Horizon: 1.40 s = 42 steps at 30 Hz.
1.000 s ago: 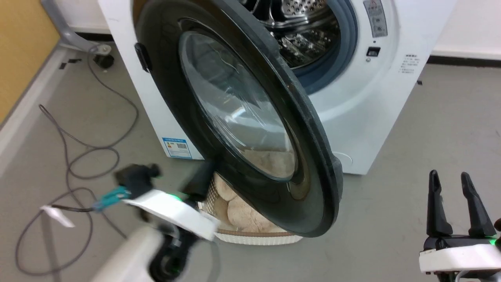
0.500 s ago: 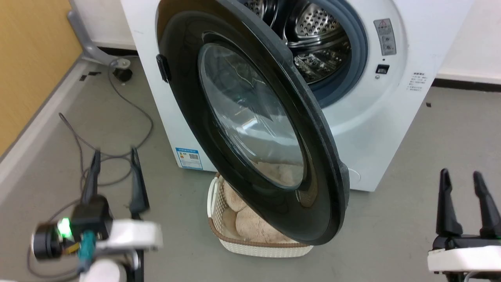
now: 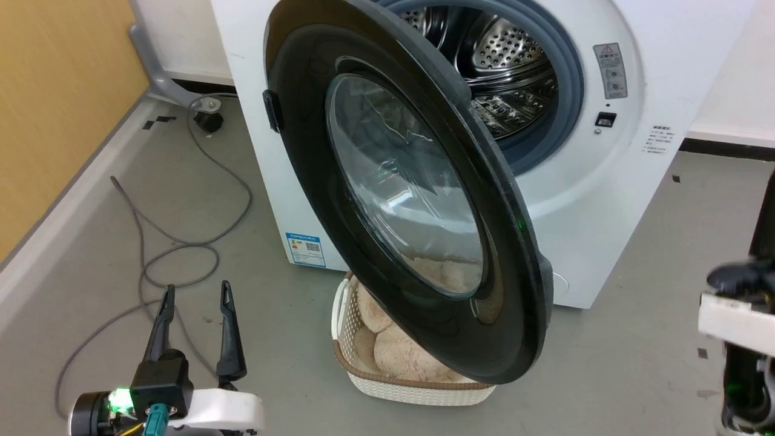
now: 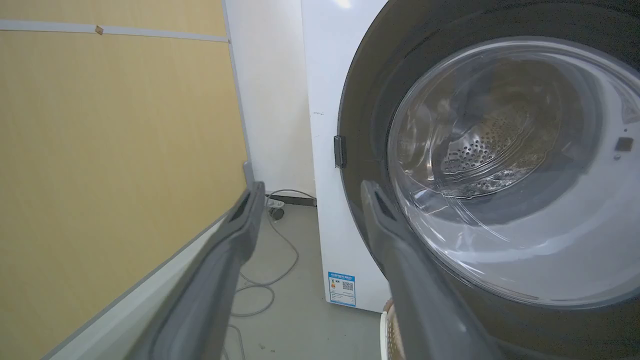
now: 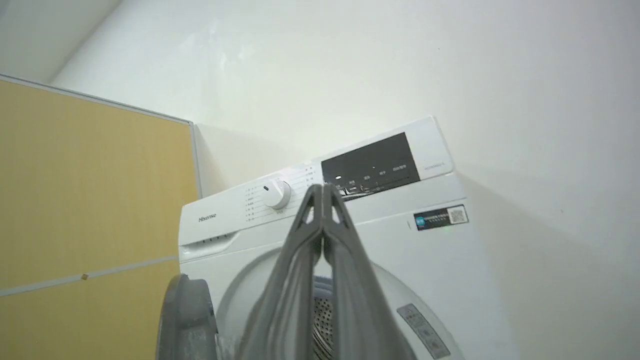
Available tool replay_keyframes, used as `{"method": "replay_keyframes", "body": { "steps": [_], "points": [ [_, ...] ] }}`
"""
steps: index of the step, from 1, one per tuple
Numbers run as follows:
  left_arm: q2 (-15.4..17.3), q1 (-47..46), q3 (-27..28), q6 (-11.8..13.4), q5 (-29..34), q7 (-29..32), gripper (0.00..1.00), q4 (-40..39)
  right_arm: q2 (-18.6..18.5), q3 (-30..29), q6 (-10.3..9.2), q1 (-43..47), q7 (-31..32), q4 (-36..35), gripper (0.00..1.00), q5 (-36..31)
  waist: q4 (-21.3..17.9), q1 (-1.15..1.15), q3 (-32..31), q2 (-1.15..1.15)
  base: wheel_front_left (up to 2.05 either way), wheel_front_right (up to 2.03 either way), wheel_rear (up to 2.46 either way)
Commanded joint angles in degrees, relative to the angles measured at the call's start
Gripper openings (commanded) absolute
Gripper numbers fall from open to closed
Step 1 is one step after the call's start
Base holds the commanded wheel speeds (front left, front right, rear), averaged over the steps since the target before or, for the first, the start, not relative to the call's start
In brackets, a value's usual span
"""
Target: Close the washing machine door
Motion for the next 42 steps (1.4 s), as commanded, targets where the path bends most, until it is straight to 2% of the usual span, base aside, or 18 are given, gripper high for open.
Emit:
{"method": "replay_keyframes", "body": {
  "steps": [1,5,6,12,14,15,17,20,24,29,34,42],
  "points": [
    [-0.54,0.83,0.64,-0.40,0.57,-0.24,1.00,0.30,0.08,2.12,0.05,-2.06,-0.24,-2.56,0.00,2.52,0.15,0.00,0.00,0.00,0.00,0.00,0.00],
    [-1.54,1.10,1.61,-1.11,1.41,-0.25,1.00,0.69,0.08,9.33,0.05,-3.99,-0.24,-7.94,0.00,6.82,0.38,0.00,-0.02,0.00,0.00,0.00,0.00],
    [-1.93,1.25,2.06,-1.40,1.83,-0.25,1.00,0.84,-0.14,13.83,0.05,-4.45,-0.24,-9.76,0.00,7.21,0.42,0.00,-0.08,0.00,0.00,0.00,0.00],
    [-2.78,1.71,3.30,-2.19,2.80,-0.25,1.00,1.18,-5.11,27.45,0.05,-4.65,-0.24,-11.88,0.00,6.38,0.44,0.00,-0.36,0.00,0.00,0.00,0.00],
    [-2.91,1.75,3.52,-2.27,2.92,-0.25,1.00,1.18,-5.99,29.44,0.05,-4.54,-0.24,-11.61,0.00,6.05,0.39,0.00,-0.38,0.00,0.00,0.00,0.00],
    [-3.13,1.82,3.90,-2.46,3.17,-0.25,1.00,1.14,-7.84,33.55,0.05,-4.22,-0.24,-10.41,0.00,5.45,0.30,0.00,-0.41,0.00,0.00,0.00,0.00],
    [-3.23,1.85,4.05,-2.57,3.31,-0.25,1.00,1.12,-8.81,35.43,0.05,-4.08,-0.24,-9.60,0.00,4.77,0.26,0.00,-0.42,0.00,0.00,0.00,0.00],
    [-3.35,1.96,4.27,-2.79,4.03,-0.25,1.00,1.04,-12.06,41.38,0.05,-3.53,-0.24,-5.92,0.00,1.42,0.15,0.00,-0.50,0.00,0.00,0.00,0.00],
    [-3.72,2.06,4.59,-2.92,4.47,-0.25,1.00,0.89,-13.99,46.37,0.05,-1.67,-0.24,0.03,0.00,-1.49,0.06,0.00,-0.47,0.00,0.00,0.00,0.00],
    [-4.12,2.19,4.80,-3.11,4.87,-0.25,1.00,0.76,-15.34,47.75,0.05,0.87,-0.24,7.63,0.00,-4.06,-0.22,0.00,-0.37,0.00,0.00,0.00,0.00],
    [-4.46,2.19,4.83,-3.25,5.26,-0.25,1.00,0.65,-14.74,44.08,0.05,3.12,-0.24,13.58,0.00,-4.20,-0.82,0.00,0.00,0.00,0.00,0.00,0.00],
    [-5.09,1.50,4.28,-3.52,5.60,-0.25,1.00,0.38,-14.71,36.52,0.05,2.76,-0.24,21.29,0.00,-7.96,-1.48,0.00,1.73,0.00,0.00,0.00,0.00]
  ]
}}
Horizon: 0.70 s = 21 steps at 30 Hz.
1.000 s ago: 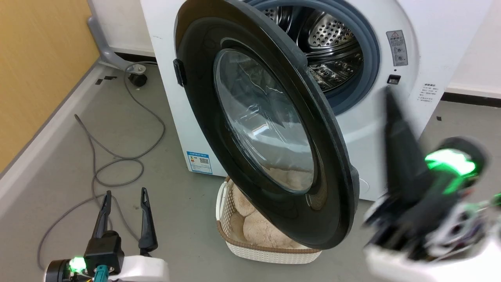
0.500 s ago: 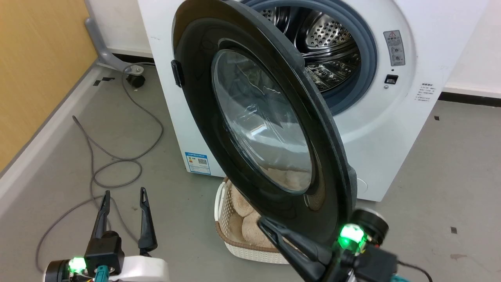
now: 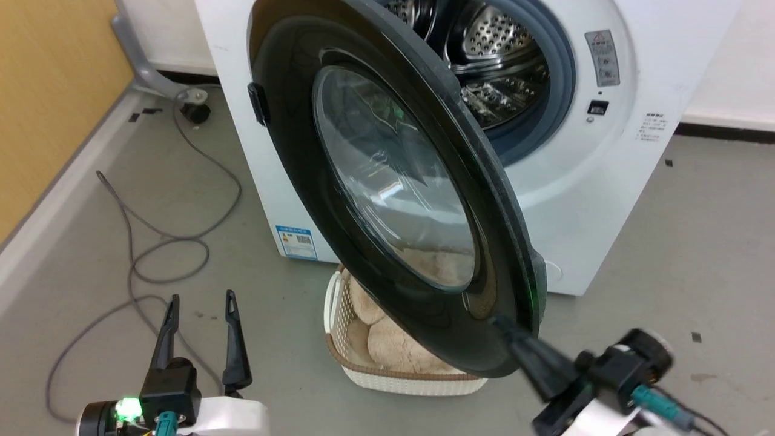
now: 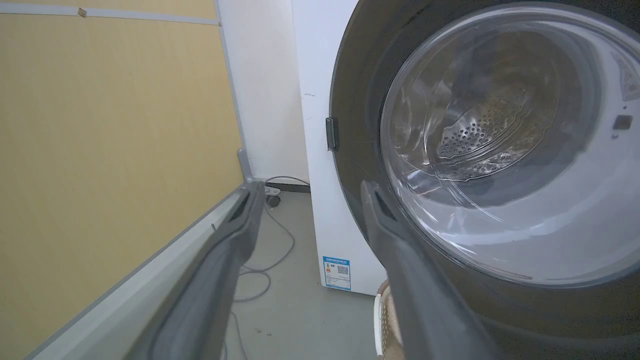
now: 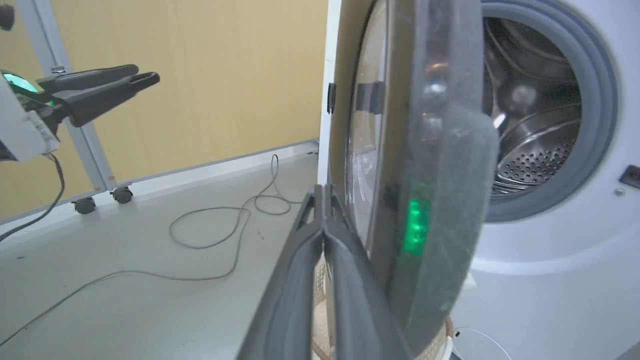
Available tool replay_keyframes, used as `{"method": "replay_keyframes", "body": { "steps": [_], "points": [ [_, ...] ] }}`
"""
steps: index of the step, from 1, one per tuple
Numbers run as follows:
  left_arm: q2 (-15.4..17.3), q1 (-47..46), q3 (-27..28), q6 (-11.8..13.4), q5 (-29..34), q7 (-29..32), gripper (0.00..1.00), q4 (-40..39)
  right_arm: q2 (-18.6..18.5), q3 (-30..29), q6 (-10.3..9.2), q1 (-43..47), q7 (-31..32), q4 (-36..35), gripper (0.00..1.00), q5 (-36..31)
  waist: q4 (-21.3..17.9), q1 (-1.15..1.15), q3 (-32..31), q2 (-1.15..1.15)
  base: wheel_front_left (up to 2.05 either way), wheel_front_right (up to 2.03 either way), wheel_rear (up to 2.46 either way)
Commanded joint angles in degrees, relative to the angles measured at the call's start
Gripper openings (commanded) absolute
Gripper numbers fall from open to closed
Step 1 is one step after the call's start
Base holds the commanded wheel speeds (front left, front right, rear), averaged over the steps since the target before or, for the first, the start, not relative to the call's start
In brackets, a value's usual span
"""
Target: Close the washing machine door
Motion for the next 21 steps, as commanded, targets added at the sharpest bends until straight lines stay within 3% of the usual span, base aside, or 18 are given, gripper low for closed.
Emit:
{"method": "replay_keyframes", "body": {
  "steps": [1,11,14,21],
  "points": [
    [-0.18,-0.25,-0.18,-0.34,0.63,-0.25,1.00,-0.25,0.22,-1.30,0.03,-0.19,-0.19,0.83,0.00,-0.69,-0.05,0.00,0.75,0.00,0.00,0.00,0.00],
    [-0.98,-3.60,-1.24,-0.32,0.84,-0.25,1.00,-1.23,1.35,-13.68,0.03,-4.43,-0.20,3.14,0.00,-1.78,-0.46,0.00,6.67,0.00,0.00,0.00,0.00],
    [-1.25,-5.77,-1.76,-0.38,0.88,-0.25,1.00,-1.60,1.56,-18.06,0.03,-8.84,-0.20,5.43,0.00,-2.33,-0.55,0.00,10.02,0.00,0.00,0.00,0.00],
    [-1.64,-9.99,-2.63,-0.36,0.91,-0.25,1.00,-2.41,0.43,-21.92,0.03,-20.30,-0.20,12.32,0.00,-4.29,-0.12,0.00,16.28,0.00,0.00,0.00,0.00]
  ]
}}
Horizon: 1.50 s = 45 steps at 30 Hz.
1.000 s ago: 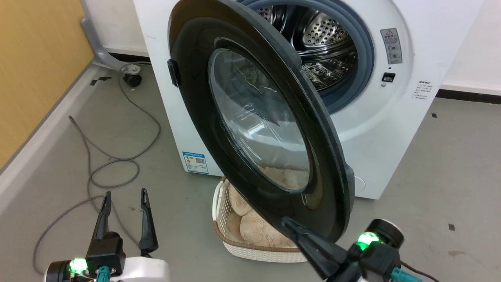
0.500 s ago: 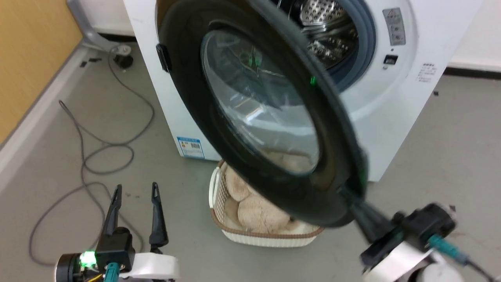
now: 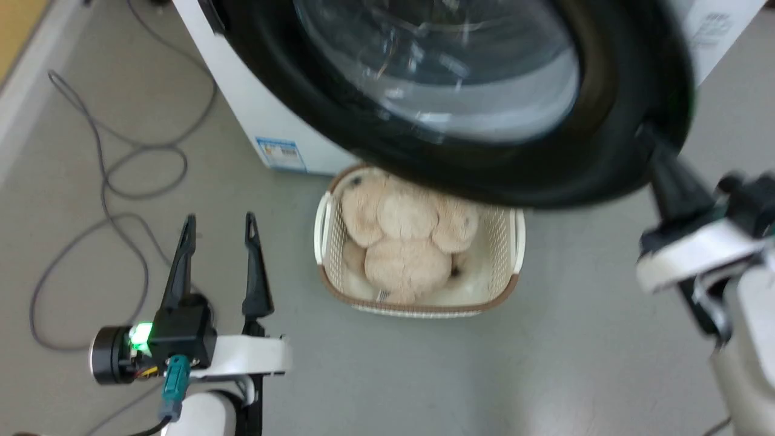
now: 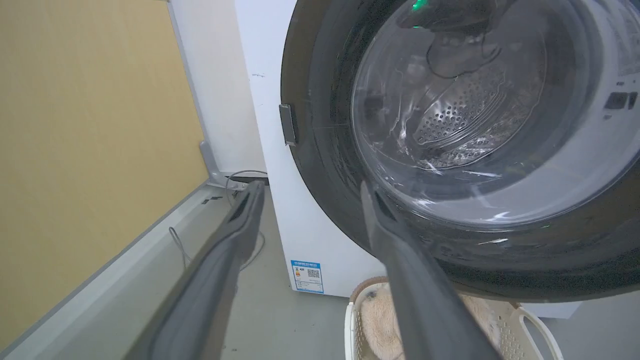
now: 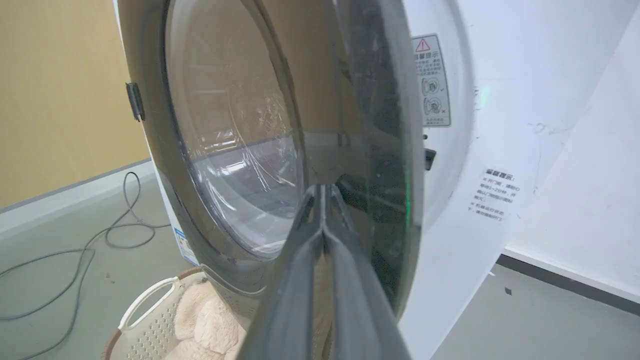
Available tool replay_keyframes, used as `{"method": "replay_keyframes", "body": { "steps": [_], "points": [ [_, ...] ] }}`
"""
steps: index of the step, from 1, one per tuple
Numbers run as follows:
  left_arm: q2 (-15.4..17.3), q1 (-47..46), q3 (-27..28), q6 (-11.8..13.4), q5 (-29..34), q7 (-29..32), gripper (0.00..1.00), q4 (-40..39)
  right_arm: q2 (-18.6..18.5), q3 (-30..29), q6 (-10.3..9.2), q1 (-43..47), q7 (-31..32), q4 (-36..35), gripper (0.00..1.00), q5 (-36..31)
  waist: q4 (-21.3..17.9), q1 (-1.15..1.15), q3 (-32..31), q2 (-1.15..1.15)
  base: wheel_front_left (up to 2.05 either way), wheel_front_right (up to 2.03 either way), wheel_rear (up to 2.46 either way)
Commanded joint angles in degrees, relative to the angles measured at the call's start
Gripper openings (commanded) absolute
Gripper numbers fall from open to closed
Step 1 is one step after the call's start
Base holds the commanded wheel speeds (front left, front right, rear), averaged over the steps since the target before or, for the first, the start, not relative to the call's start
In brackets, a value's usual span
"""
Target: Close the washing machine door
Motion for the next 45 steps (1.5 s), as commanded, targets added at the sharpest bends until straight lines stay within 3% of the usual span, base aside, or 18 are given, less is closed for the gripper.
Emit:
{"method": "replay_keyframes", "body": {
  "steps": [1,15,25,29,33,40,45],
  "points": [
    [-0.33,-1.44,-0.36,0.05,0.43,-0.25,1.00,-0.33,-0.63,-0.75,-0.10,-3.17,-0.20,1.63,0.00,-0.42,0.44,0.00,2.94,0.00,0.00,0.00,0.00],
    [-0.79,-5.16,-1.50,0.63,-0.17,-0.25,1.00,-0.58,-4.58,-3.42,-0.10,-21.93,-0.20,17.54,0.00,-1.08,2.64,0.00,8.43,0.00,0.00,0.00,0.00],
    [-0.92,-5.06,-1.33,1.36,-0.72,-0.25,1.00,-0.27,-4.37,-4.85,-0.10,-25.43,-0.20,22.85,0.00,-2.05,3.24,0.00,8.23,0.00,0.00,0.00,0.00],
    [-0.93,-3.74,-0.42,1.48,-0.69,-0.25,1.00,0.49,-2.93,-6.22,-0.10,-22.08,-0.20,19.67,0.00,-2.64,2.31,0.00,5.63,0.00,0.00,0.00,0.00],
    [-0.88,-1.94,0.71,1.35,-0.41,-0.25,1.00,1.46,-1.00,-8.65,-0.10,-16.64,-0.20,11.86,0.00,-4.09,0.78,0.00,1.90,0.00,0.00,0.00,0.00],
    [-0.24,1.12,2.14,1.36,0.38,-0.25,1.00,2.44,5.31,-14.36,-0.10,-5.66,-0.20,-3.44,0.00,-7.02,-1.73,0.00,-4.81,0.00,0.00,0.00,0.00],
    [0.17,3.87,2.86,1.41,0.59,-0.25,1.00,2.86,9.87,-14.47,-0.10,2.88,-0.20,-9.20,0.00,-8.48,-2.84,0.00,-8.96,0.00,0.00,0.00,0.00]
  ]
}}
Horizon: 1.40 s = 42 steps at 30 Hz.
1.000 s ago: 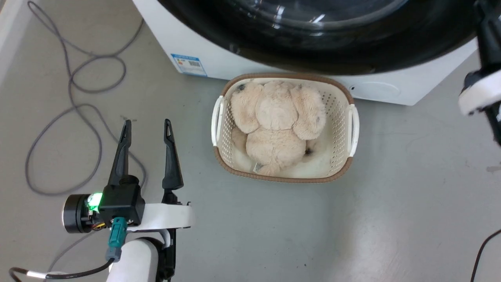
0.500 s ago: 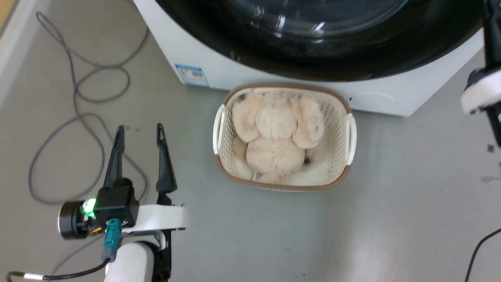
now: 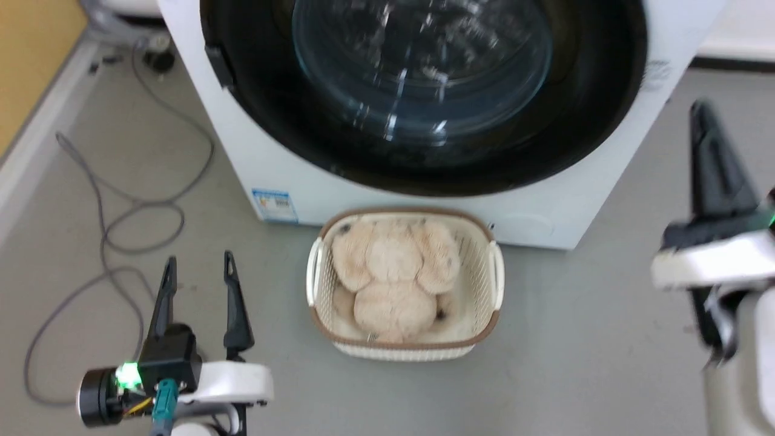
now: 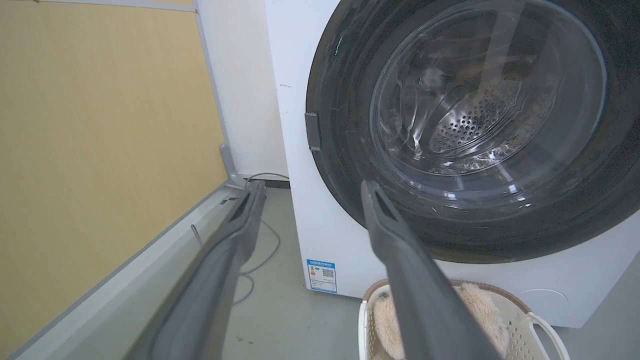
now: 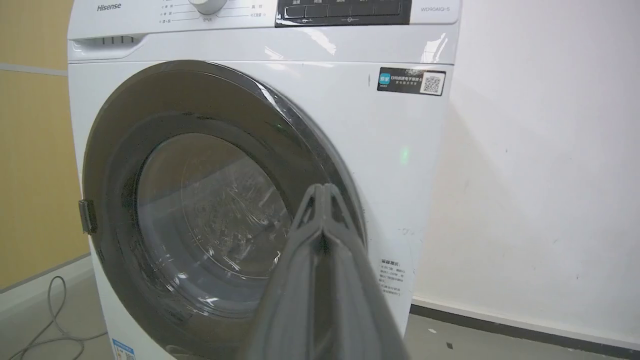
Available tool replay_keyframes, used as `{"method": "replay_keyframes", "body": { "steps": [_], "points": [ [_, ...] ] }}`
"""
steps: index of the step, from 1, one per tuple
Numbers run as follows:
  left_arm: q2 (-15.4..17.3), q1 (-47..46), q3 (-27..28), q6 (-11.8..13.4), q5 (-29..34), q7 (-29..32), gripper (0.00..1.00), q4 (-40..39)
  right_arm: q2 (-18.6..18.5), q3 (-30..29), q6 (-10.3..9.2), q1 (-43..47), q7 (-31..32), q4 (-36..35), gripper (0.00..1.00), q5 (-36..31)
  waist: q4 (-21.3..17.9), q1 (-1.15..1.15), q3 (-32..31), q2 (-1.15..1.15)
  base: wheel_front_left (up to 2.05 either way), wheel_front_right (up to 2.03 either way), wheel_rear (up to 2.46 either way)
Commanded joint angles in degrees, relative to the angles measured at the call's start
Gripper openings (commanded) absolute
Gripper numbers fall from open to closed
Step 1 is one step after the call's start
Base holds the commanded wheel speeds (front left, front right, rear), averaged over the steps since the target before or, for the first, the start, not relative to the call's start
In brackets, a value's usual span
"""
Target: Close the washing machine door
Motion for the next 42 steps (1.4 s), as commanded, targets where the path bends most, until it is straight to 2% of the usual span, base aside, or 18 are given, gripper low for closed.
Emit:
{"method": "replay_keyframes", "body": {
  "steps": [1,2,3,4,10,22,23,42],
  "points": [
    [0.30,1.15,0.15,0.18,0.56,-0.25,1.00,0.17,0.80,0.13,-0.05,2.05,-0.18,-0.80,0.00,-0.30,-1.25,0.00,-2.65,0.00,0.00,0.00,0.00],
    [0.35,1.70,0.19,0.19,0.63,-0.25,1.00,0.17,1.42,0.31,-0.05,3.48,-0.18,-1.31,0.03,-0.21,-1.41,0.00,-3.22,0.00,0.00,0.00,0.00],
    [0.40,2.25,0.28,0.24,0.66,-0.25,1.00,0.17,2.03,0.69,-0.05,4.90,-0.18,-1.35,0.36,0.08,-1.66,0.00,-3.84,0.00,0.00,0.00,0.00],
    [0.45,2.81,0.34,0.26,0.70,-0.25,1.00,0.15,2.50,0.99,-0.05,6.12,-0.18,-1.48,1.00,0.21,-1.86,0.00,-4.31,0.00,0.00,0.00,0.00],
    [0.46,5.82,0.46,0.01,0.38,-0.25,1.00,0.04,4.19,1.29,-0.05,13.56,-0.18,-2.99,1.00,0.76,-2.72,0.00,-7.56,0.00,0.00,0.00,0.00],
    [0.41,7.69,-0.48,-2.36,0.32,-0.25,1.00,-0.30,4.31,4.54,-0.05,24.42,-0.18,-4.59,1.00,7.09,-2.63,0.00,-9.22,0.00,0.00,0.00,0.00],
    [0.32,6.89,-0.40,-2.26,0.33,0.01,0.00,-0.33,4.00,4.48,-0.01,24.02,0.02,-4.28,0.00,6.76,-2.62,0.00,-9.23,0.00,0.00,0.00,0.00],
    [0.14,6.58,-0.02,-3.44,0.46,1.84,0.00,-0.48,4.04,4.80,-0.02,24.16,1.84,-4.74,0.00,5.54,-2.72,0.00,-9.23,0.00,0.00,0.00,0.00]
  ]
}}
